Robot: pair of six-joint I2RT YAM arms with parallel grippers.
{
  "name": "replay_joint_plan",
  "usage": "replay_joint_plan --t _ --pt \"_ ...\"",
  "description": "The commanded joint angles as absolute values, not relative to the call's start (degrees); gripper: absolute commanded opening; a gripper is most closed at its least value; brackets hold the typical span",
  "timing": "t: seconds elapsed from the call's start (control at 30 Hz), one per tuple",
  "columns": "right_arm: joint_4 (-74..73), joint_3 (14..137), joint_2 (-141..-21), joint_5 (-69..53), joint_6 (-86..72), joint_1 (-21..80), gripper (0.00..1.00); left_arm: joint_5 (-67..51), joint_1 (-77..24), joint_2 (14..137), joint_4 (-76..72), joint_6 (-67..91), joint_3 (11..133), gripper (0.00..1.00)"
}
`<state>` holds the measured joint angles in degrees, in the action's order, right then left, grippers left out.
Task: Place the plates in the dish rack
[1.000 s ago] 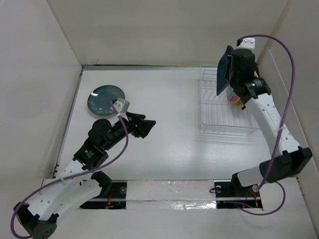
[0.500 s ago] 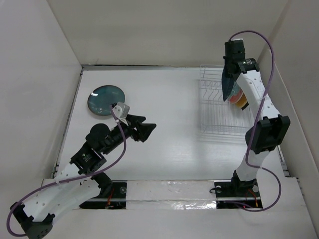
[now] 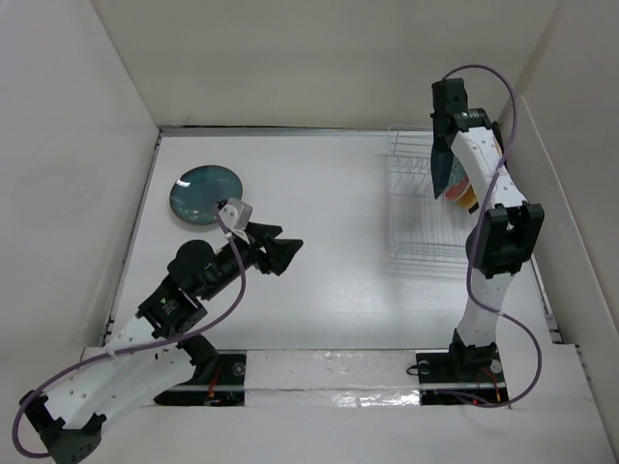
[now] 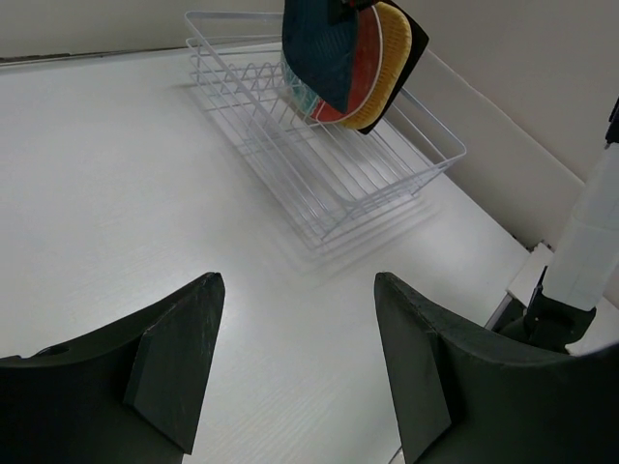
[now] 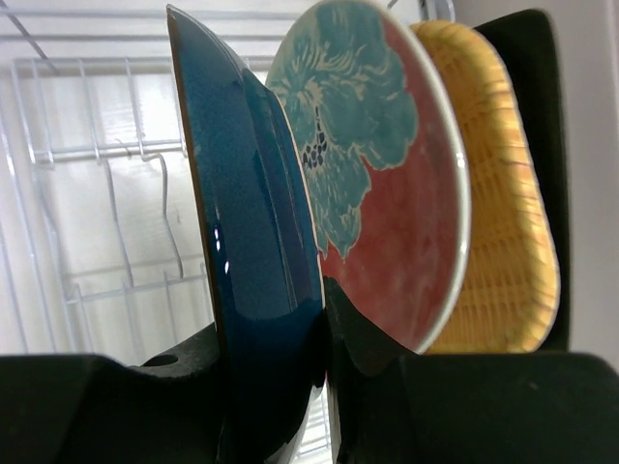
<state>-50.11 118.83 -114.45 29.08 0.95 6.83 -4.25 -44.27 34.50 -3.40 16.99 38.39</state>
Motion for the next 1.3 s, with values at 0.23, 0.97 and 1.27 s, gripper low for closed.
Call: replay_joint_plan --t 0.23,0.97,1.27 --pt "-46.6 123.1 -114.3 33.7 2.4 5.7 0.00 -3.0 -44.6 35.4 -5.0 16.3 38.8 0.60" --pt "-41.4 118.4 -117.0 32.2 2.2 4.7 0.00 -2.5 -44.6 35.9 -5.1 16.3 38.8 0.59" --pt "-39.1 116.4 -119.4 31.1 1.8 4.7 0.00 -2.1 -44.6 36.0 -5.1 16.2 38.8 0.59"
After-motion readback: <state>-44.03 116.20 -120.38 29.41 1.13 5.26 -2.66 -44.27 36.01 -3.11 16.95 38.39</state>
